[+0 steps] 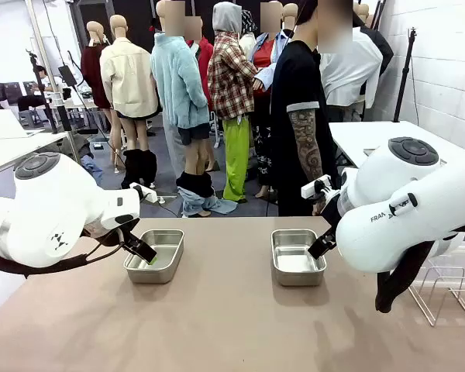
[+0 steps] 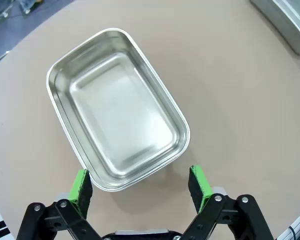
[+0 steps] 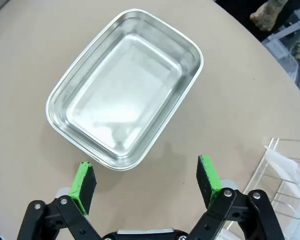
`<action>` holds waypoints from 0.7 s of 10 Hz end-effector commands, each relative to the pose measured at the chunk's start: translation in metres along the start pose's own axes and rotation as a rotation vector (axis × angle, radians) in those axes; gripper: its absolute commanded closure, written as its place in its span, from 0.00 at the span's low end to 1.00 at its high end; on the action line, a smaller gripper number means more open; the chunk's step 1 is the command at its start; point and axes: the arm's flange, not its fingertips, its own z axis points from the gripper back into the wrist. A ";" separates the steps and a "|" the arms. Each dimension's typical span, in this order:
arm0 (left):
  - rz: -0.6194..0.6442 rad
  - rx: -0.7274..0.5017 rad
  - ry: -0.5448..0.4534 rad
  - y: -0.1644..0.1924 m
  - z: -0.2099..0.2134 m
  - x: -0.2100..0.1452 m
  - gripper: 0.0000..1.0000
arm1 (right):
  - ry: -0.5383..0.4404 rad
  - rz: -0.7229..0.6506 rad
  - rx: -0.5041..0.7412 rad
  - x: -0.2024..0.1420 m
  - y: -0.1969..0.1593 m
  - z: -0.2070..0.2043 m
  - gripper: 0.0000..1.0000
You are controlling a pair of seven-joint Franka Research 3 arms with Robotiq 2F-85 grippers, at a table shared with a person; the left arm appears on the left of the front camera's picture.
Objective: Place the bread in airtight containers.
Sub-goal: Lift both Airtight Container.
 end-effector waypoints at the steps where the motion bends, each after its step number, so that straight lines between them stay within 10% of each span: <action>1: 0.000 0.000 0.000 0.000 0.000 0.000 0.00 | 0.000 0.000 0.000 0.000 0.000 0.000 0.00; 7: 0.000 0.000 0.000 0.000 0.000 0.000 0.00 | 0.000 0.000 0.000 0.000 0.000 0.000 0.00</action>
